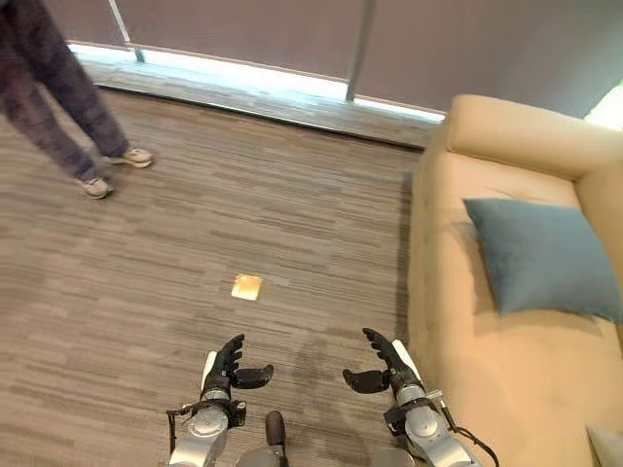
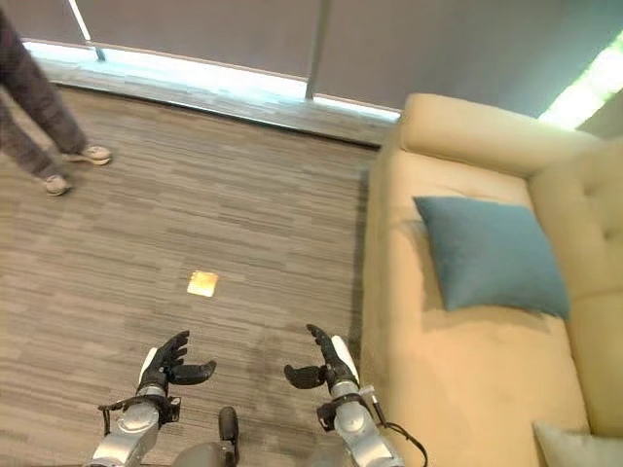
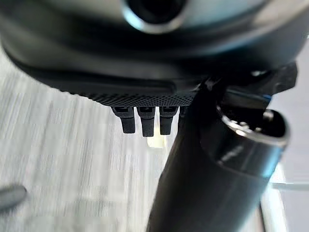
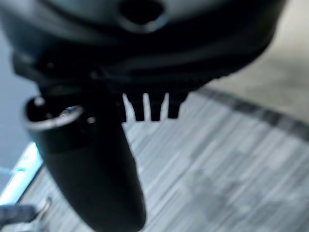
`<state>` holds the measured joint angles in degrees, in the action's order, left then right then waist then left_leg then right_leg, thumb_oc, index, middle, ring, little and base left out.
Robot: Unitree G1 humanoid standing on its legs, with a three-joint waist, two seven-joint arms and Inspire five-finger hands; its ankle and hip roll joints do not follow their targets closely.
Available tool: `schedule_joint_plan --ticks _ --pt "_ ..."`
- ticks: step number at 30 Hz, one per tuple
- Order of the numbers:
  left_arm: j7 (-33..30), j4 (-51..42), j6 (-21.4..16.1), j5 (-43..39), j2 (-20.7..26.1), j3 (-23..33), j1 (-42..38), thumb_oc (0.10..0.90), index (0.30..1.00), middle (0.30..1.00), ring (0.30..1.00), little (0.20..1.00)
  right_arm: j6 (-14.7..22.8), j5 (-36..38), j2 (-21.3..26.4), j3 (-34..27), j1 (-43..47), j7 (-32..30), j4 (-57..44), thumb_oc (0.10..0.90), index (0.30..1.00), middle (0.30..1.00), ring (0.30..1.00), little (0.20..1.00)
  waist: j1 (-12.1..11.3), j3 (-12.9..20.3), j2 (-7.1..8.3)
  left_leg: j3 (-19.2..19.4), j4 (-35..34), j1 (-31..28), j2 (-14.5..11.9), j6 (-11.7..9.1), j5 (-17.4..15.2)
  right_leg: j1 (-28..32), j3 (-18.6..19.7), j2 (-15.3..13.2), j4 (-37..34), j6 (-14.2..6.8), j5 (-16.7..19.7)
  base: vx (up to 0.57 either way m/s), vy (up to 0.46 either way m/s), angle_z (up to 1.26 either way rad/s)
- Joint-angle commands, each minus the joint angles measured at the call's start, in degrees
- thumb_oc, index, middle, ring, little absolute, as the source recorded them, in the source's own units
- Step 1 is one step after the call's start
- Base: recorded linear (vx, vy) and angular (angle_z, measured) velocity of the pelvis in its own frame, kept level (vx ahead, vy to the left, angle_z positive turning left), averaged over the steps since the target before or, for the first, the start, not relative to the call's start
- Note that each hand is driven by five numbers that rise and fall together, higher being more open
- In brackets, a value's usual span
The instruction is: Pick up all the scattered cushions and arrange them neatly on the sofa.
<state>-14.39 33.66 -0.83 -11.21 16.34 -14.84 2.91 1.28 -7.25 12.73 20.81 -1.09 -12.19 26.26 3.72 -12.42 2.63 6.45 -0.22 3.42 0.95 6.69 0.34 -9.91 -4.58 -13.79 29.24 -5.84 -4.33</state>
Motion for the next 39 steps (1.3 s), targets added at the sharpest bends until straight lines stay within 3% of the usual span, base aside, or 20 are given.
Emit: schedule_joint_plan --ticks 1,3,5,9,15,17,19,20,21,22,25,27,29,30,31,32,33,34,36,39 --pt "2.12 -3.47 -1.78 2.85 -0.97 -2.30 1.50 0.800 0.900 0.900 0.900 0.900 3.02 -0.56 2.68 -0.12 1.58 -1.04 -1.39 0.800 0.900 0.900 0.900 0.900 2.36 0.69 0.47 -0.57 0.65 -0.75 -2.09 -5.16 -5.34 -0.30 -1.71 4.72 -9.37 0.12 3.03 0.19 0.079 0.44" --pt "2.30 -3.18 -1.70 3.07 -1.01 -2.39 1.23 0.800 0.900 0.900 0.900 0.900 3.02 -0.80 2.88 -0.03 1.74 -1.06 -1.28 0.800 0.900 0.900 0.900 0.900 2.56 0.30 0.83 -0.91 0.81 -1.56 -1.64 -5.09 -6.10 -1.25 -2.16 5.85 -11.07 0.07 2.43 0.17 0.058 0.43" --pt "2.25 -2.27 -1.71 3.35 -1.38 -2.53 0.68 0.800 0.900 0.900 0.900 0.900 3.14 -1.33 3.18 0.47 2.15 -1.06 -1.86 0.800 0.900 0.900 0.900 0.900 2.82 -0.48 2.41 -0.99 1.58 -3.71 -0.07 -5.14 -8.36 -3.71 -5.80 7.27 -16.95 -0.38 3.78 0.26 0.033 0.06" --pt "2.25 -2.00 -1.82 3.69 -2.14 -2.49 0.80 0.800 0.900 0.900 0.900 0.900 3.28 -2.02 3.82 0.47 2.55 -1.34 -2.27 0.800 0.900 0.900 0.900 0.900 2.64 -0.41 3.78 0.03 1.72 -7.08 1.04 -5.58 -10.82 -4.47 -12.42 8.49 -22.17 -0.52 5.26 0.25 -0.029 -0.09" --pt "1.99 -1.85 -2.16 3.65 -3.23 -2.58 1.67 0.800 0.900 0.900 0.900 0.900 3.50 -2.32 4.50 -0.01 1.88 -1.51 -2.49 0.800 0.900 0.900 0.900 0.900 3.10 0.43 3.11 0.88 0.77 -10.72 0.85 -6.23 -12.13 -4.08 -12.72 8.30 -22.16 0.31 5.09 0.23 -0.089 -0.05" --pt "2.12 -1.57 -2.33 4.06 -3.73 -2.86 2.59 0.800 0.900 0.900 0.900 0.900 3.66 -2.38 5.01 -0.50 1.15 -1.64 -2.46 0.800 0.900 0.900 0.900 0.900 3.98 2.00 1.72 1.83 1.13 -12.96 -0.40 -7.22 -12.47 -2.93 -11.20 9.55 -21.70 1.64 3.86 0.43 -0.157 -0.27" --pt "2.08 -1.75 -2.61 3.83 -4.16 -2.60 3.32 0.800 0.900 0.900 0.900 0.900 4.01 -1.99 5.44 -0.79 0.79 -1.54 -2.65 0.800 0.900 0.900 0.900 0.900 4.73 2.50 0.76 2.75 7.33 -12.29 -2.27 -9.52 -9.70 -1.16 -9.58 11.26 -22.03 2.94 2.53 0.32 -0.167 -0.12" --pt "2.08 -1.76 -2.61 3.83 -4.17 -2.60 3.33 0.800 0.900 0.900 0.900 0.900 4.01 -1.98 5.45 -0.79 0.78 -1.54 -2.66 0.800 0.900 0.900 0.900 0.900 4.72 2.52 0.73 2.76 7.46 -12.22 -2.32 -9.55 -9.78 -1.16 -9.58 11.30 -22.05 2.96 2.54 0.18 -0.157 -0.06" --pt "1.99 -1.78 -2.67 3.69 -4.20 -2.42 3.47 0.800 0.900 0.900 0.900 0.900 4.31 -2.02 5.84 -0.64 1.08 -1.48 -2.77 0.800 0.900 0.900 0.900 0.900 4.95 2.39 0.75 4.03 14.61 -10.12 -4.10 -11.20 -6.91 0.06 -8.73 12.15 -22.37 3.95 1.83 0.18 -0.306 -0.29" --pt "1.49 -2.87 -2.54 4.06 -3.37 -2.36 2.69 0.800 0.900 0.900 0.900 0.900 4.47 -2.52 6.77 -0.39 1.93 -1.73 -3.34 0.800 0.900 0.900 0.900 0.900 4.06 0.77 2.39 4.98 31.43 -2.18 -7.43 -12.22 -1.72 2.24 -7.63 12.43 -22.73 6.01 0.89 0.24 -0.384 -0.34" --pt "0.71 -4.30 -3.16 4.91 -2.97 -2.27 1.81 0.800 0.900 0.900 0.900 0.900 4.63 -4.45 9.65 -0.93 2.59 -2.70 -4.77 0.800 0.900 0.900 0.900 0.900 2.02 -1.34 4.01 4.50 41.54 6.29 -5.72 -9.85 -4.44 5.22 -4.81 13.01 -23.03 7.14 -0.55 0.20 -0.225 -0.45" --pt "0.78 -4.64 -3.00 4.60 -3.29 -1.95 2.26 0.800 0.900 0.900 0.900 0.900 4.25 -4.45 10.15 -2.06 1.63 -2.90 -4.55 0.800 0.900 0.900 0.900 0.900 1.84 -1.17 4.39 5.98 38.34 8.14 -6.93 -9.12 -6.11 6.73 -3.23 13.06 -23.72 6.64 -1.58 0.23 -0.039 -0.83" --pt "1.06 -4.21 -2.81 4.43 -3.26 -1.58 2.79 0.800 0.900 0.900 0.900 0.900 3.99 -3.81 10.00 -3.18 0.87 -2.96 -3.84 0.800 0.900 0.900 0.900 0.900 1.41 -1.04 4.83 4.78 33.50 10.32 -6.11 -8.08 -7.57 8.26 -1.65 12.99 -24.37 6.20 -2.16 0.30 0.049 -0.28" --pt "1.84 -4.10 -2.45 4.37 -3.09 -1.51 3.61 0.800 0.900 0.900 0.900 0.900 3.95 -3.32 10.04 -4.37 -0.16 -2.87 -3.21 0.800 0.900 0.900 0.900 0.900 1.43 -0.54 5.16 3.29 24.77 9.79 -6.13 -7.86 -8.61 9.51 -0.12 12.92 -24.81 5.42 -3.05 0.29 0.068 -0.48" --pt "1.84 -4.11 -2.45 4.37 -3.09 -1.52 3.63 0.800 0.900 0.900 0.900 0.900 3.95 -3.32 10.03 -4.37 -0.19 -2.87 -3.22 0.800 0.900 0.900 0.900 0.900 1.41 -0.59 5.25 3.36 24.53 9.57 -6.02 -7.83 -8.51 9.61 -0.10 12.82 -24.81 5.39 -3.08 0.32 0.086 -0.46" --pt "1.71 -3.58 -2.41 4.00 -3.22 -1.33 3.89 0.800 0.900 0.900 0.900 0.900 3.96 -3.10 9.80 -4.48 -0.38 -2.90 -2.49 0.800 0.900 0.900 0.900 0.900 1.07 -0.49 5.31 1.33 20.96 10.90 -5.85 -7.98 -7.49 10.49 0.84 12.92 -24.97 5.23 -3.57 0.32 0.089 -0.51" --pt "1.89 -3.30 -1.90 3.19 -3.24 -1.42 4.05 0.800 0.900 0.900 0.900 0.900 3.84 -2.79 9.20 -4.43 -0.20 -3.00 -0.61 0.800 0.900 0.900 0.900 0.900 0.39 -0.56 4.83 -2.92 12.35 10.63 -5.78 -9.08 -3.59 11.84 2.36 13.62 -25.07 5.08 -4.43 0.31 0.087 -0.39" --pt "1.89 -3.30 -1.89 3.19 -3.23 -1.42 4.02 0.800 0.900 0.900 0.900 0.900 3.85 -2.79 9.19 -4.44 -0.17 -3.01 -0.60 0.800 0.900 0.900 0.900 0.900 0.46 -0.47 4.85 -2.95 11.90 10.59 -5.73 -9.09 -3.19 11.71 2.31 13.59 -25.13 5.10 -4.30 0.30 0.093 -0.55" --pt "1.37 -2.40 -1.61 2.34 -3.54 -1.36 4.14 0.800 0.900 0.900 0.900 0.900 3.57 -2.86 8.53 -3.90 0.13 -3.48 1.27 0.800 0.900 0.900 0.900 0.900 -0.84 -0.90 4.46 -9.09 3.67 13.15 -7.09 -10.32 2.40 13.72 4.95 13.93 -24.86 4.93 -5.83 0.39 0.169 -0.57" --pt "1.00 -1.46 -1.95 2.51 -3.88 -1.54 4.13 0.800 0.900 0.900 0.900 0.900 3.50 -3.13 8.18 -3.53 0.74 -3.32 1.66 0.800 0.900 0.900 0.900 0.900 -1.82 -0.47 3.83 -15.72 -1.81 13.53 -5.93 -10.90 2.97 15.08 9.26 14.08 -24.18 4.40 -6.86 0.33 0.211 -0.61"
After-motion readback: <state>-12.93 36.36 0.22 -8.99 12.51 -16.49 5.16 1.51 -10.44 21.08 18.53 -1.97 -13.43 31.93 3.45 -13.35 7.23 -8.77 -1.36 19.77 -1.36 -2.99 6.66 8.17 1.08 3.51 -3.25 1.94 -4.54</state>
